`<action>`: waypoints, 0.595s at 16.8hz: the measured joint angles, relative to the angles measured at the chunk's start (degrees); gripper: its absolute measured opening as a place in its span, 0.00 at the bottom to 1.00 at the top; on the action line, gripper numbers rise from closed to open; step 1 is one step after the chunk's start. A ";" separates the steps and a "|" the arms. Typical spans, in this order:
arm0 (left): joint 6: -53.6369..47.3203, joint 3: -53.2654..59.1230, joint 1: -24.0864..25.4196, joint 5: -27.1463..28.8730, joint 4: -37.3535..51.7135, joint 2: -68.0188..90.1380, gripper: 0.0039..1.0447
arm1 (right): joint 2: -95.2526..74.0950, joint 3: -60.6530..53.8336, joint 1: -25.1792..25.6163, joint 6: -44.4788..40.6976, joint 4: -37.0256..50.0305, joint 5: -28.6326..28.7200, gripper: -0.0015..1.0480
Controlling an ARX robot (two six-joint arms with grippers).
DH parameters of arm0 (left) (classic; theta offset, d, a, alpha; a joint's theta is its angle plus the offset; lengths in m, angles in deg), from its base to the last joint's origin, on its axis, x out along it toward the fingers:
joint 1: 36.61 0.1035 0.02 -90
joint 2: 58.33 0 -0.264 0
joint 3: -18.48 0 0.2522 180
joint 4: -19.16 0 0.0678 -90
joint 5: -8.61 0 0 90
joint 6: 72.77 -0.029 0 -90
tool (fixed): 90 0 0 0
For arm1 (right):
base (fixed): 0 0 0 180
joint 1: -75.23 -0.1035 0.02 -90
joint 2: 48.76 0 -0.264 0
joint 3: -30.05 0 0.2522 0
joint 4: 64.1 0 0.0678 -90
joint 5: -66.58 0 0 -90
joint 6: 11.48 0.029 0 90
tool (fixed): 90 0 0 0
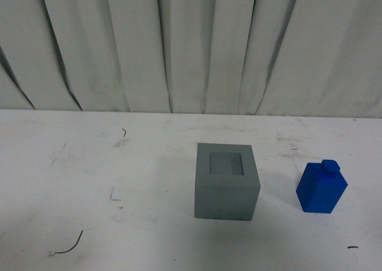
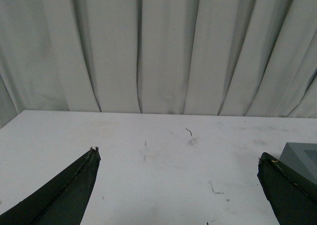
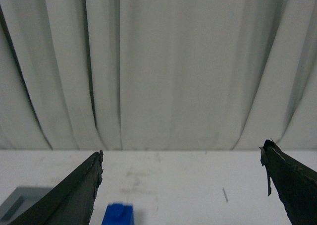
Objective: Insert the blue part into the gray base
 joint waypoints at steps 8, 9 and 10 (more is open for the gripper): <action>0.00 0.00 0.00 0.00 0.00 0.00 0.94 | -57.66 35.98 1.03 -17.51 10.40 10.73 0.94; 0.00 0.00 0.00 0.00 0.00 0.00 0.94 | -58.40 36.76 0.87 -18.14 9.75 11.04 0.94; 0.00 0.00 0.00 0.00 0.00 0.00 0.94 | -59.58 38.38 0.79 -19.52 8.00 11.50 0.94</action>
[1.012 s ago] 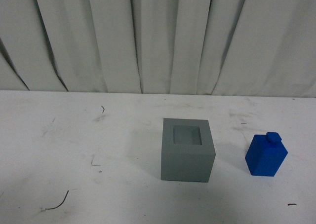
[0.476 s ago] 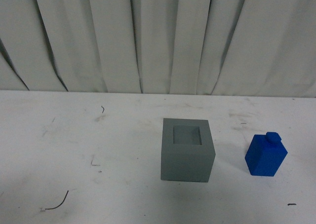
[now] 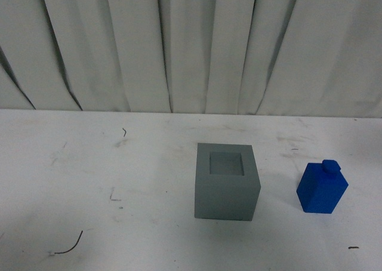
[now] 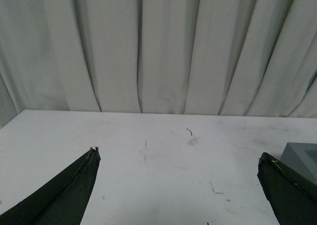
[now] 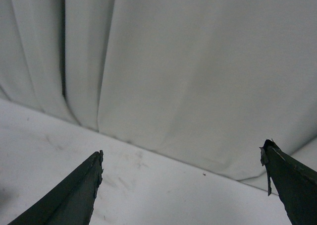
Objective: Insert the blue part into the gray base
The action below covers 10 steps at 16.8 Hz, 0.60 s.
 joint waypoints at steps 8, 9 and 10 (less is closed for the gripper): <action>0.00 0.00 0.00 0.00 0.00 0.00 0.94 | -11.67 26.23 -3.74 -38.93 -51.21 7.30 0.94; 0.00 0.00 0.00 0.00 0.00 0.00 0.94 | -13.44 29.18 -4.66 -46.71 -59.58 6.86 0.94; 0.00 0.00 0.00 0.00 0.00 0.00 0.94 | -17.53 35.98 -6.82 -63.06 -76.96 2.84 0.94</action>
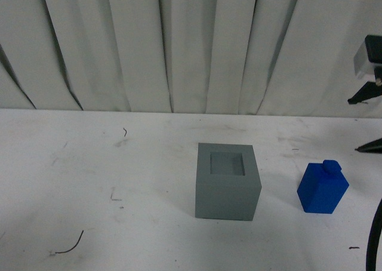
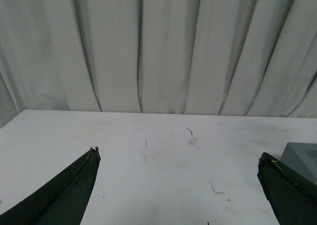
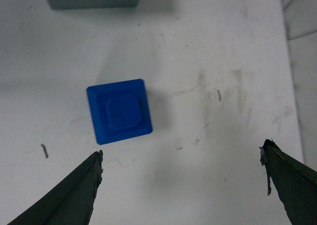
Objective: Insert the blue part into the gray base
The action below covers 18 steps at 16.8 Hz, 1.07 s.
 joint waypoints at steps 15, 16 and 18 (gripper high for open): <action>0.00 0.00 0.00 0.00 0.00 0.00 0.94 | -15.41 14.08 -7.02 -10.21 -18.56 -11.39 0.94; -0.02 0.00 0.00 0.00 0.00 0.00 0.94 | -15.91 14.05 -7.45 -10.08 -17.73 -11.65 0.94; 0.00 0.00 0.00 0.00 0.00 0.00 0.94 | -16.66 13.99 -8.00 -9.81 -16.79 -11.96 0.94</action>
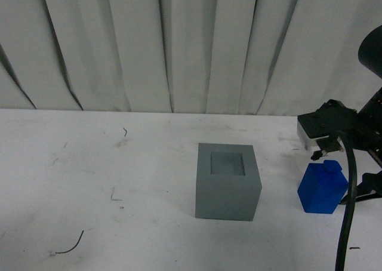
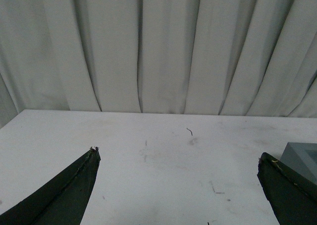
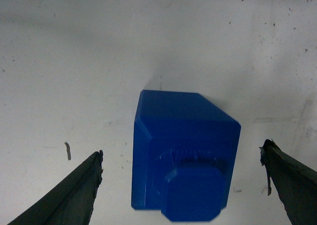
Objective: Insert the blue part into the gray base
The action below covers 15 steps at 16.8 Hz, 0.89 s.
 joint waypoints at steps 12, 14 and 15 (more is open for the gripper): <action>0.00 0.00 0.00 0.00 0.00 0.00 0.94 | -2.34 -1.51 -1.99 3.04 2.91 -1.42 0.52; 0.00 0.00 0.00 0.00 0.00 0.00 0.94 | -2.34 -1.53 -1.97 3.19 2.93 -1.33 0.45; 0.00 0.00 0.00 0.00 0.00 0.00 0.94 | -2.34 -1.51 -1.97 3.21 2.91 -1.31 0.45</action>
